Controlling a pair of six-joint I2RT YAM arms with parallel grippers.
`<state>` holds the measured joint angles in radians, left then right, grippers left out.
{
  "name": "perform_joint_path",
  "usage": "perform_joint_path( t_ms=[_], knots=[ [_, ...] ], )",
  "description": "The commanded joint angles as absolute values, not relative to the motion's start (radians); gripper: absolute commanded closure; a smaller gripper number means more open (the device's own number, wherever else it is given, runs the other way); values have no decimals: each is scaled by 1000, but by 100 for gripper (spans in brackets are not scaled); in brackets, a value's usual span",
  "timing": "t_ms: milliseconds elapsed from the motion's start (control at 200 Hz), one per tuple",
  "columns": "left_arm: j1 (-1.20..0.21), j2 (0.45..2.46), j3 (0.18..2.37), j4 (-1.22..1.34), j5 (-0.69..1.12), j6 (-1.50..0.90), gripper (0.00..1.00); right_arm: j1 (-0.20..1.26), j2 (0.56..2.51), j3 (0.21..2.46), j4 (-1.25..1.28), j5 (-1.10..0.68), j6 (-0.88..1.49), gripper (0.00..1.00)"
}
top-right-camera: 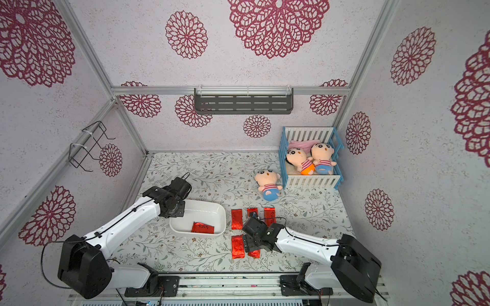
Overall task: Take the tea bags out of the storage box
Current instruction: Adjust the tea bag at the center of the board.
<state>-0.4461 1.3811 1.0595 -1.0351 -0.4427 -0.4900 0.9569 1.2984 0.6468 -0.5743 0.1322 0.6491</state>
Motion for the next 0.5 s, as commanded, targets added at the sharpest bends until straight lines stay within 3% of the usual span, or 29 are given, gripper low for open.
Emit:
perform_joint_path(
  t_ms=[0,205,320,495],
  knots=[
    [-442,1382,1070,-1046,-445,-483,100,971,1330,657,-570,150,667,17],
    [-442,1387,1070,-1047,-442,-480,100,976,1360,653,-571,137,661,21],
    [-442,1387,1070,-1046,-441,-481,100,977,1368,656,-571,135,656,28],
    [-442,1391,1072,-1047,-439,-481,100,978,1379,667,-582,152,653,28]
  ],
)
